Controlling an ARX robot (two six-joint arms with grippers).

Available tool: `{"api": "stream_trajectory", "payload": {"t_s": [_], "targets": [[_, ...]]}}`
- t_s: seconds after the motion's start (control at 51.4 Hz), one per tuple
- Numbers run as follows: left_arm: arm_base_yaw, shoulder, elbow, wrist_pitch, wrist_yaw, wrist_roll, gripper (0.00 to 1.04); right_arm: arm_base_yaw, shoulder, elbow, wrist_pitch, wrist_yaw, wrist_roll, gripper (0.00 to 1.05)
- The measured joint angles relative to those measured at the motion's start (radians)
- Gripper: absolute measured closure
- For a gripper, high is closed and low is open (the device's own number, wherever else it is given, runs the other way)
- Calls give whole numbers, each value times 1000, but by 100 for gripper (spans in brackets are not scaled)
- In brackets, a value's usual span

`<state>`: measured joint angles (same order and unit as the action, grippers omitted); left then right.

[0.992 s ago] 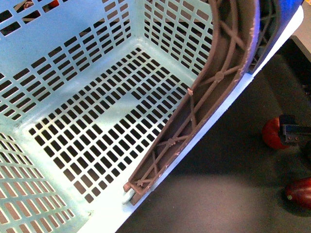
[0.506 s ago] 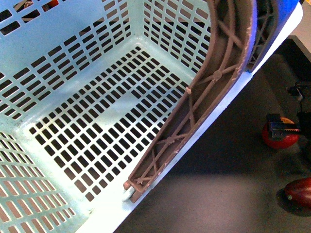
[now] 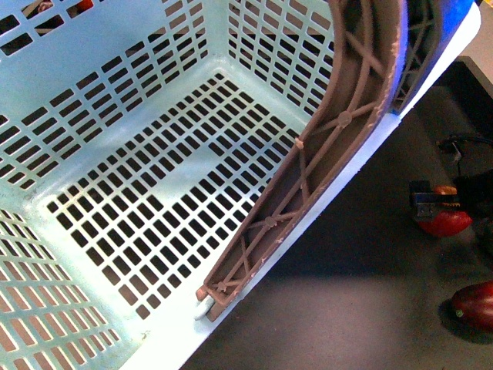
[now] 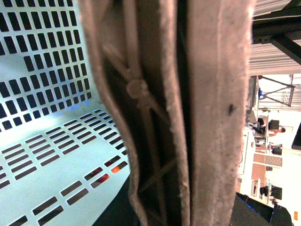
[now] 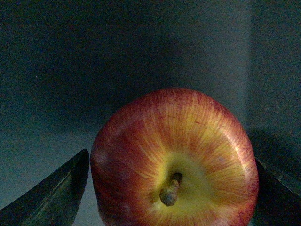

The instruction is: Pick apple with right arm and hold basket with left

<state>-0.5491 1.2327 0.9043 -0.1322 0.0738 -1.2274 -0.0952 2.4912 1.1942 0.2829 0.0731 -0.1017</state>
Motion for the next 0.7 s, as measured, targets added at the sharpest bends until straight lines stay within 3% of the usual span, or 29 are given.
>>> {"api": "stream_trajectory", "payload": {"t_s": [0.058,0.117,0.409,0.701], "targets": [[0,0,0,0,0,0,87,2,1,4,-7,6,-1,21],[0,0,0,0,0,0,87,3,1,4,-8,6,-1,24],[0,0,0,0,0,0,87,-4,-91,-90,36,-6,-62,25],[0,0,0,0,0,0,87,-21,-471,-291,101,-91,-181,25]]}}
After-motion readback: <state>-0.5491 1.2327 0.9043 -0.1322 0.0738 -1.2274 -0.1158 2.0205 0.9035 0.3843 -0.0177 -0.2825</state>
